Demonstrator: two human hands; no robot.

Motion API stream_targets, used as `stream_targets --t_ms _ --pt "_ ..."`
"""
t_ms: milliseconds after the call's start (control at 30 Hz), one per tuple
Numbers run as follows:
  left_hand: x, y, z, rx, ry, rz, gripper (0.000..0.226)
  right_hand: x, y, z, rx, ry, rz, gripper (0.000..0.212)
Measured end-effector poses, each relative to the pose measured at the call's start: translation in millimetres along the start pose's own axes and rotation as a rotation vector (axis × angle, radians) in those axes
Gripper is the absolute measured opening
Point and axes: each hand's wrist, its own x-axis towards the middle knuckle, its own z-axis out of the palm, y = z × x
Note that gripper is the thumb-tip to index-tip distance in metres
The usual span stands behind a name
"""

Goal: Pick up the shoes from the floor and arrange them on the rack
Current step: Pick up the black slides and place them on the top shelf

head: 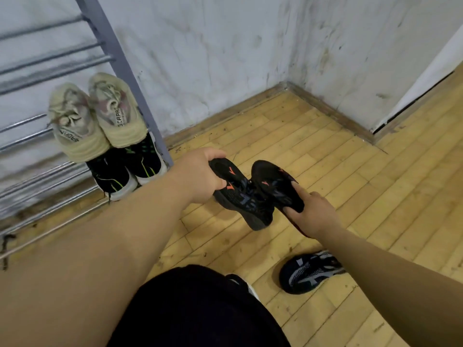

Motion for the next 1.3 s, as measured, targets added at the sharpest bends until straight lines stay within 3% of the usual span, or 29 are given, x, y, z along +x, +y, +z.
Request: stream_targets --t_ms 300,467,700,900,1067,1167,1300 --pt "-98 9 -68 -0.004 0.255 0.116 0.062 -56 -152 -162 0.294 0.308 -0.346 0.080" --pt "-175 -30 -138 -0.101 0.399 0.147 0.059 -94 -262 -205 0.317 0.317 -0.513 0.079" --pt "-264 -107 -205 -0.140 0.521 0.169 0.060 -114 -411 -202 0.247 0.288 -0.665 0.076" --pt "-293 -178 -241 -0.386 0.608 0.066 0.056 -91 -514 -202 0.200 0.233 -0.537 0.073" --pt "-288 -210 -260 -0.488 0.571 0.060 0.053 -59 -587 -198 0.199 0.245 -0.471 0.073" --pt "-282 -226 -266 -0.557 0.565 0.045 0.056 -30 -613 -178 0.106 0.218 -0.410 0.075" --pt "-274 -241 -265 -0.573 0.578 0.029 0.057 -8 -624 -154 -0.052 0.126 -0.302 0.062"
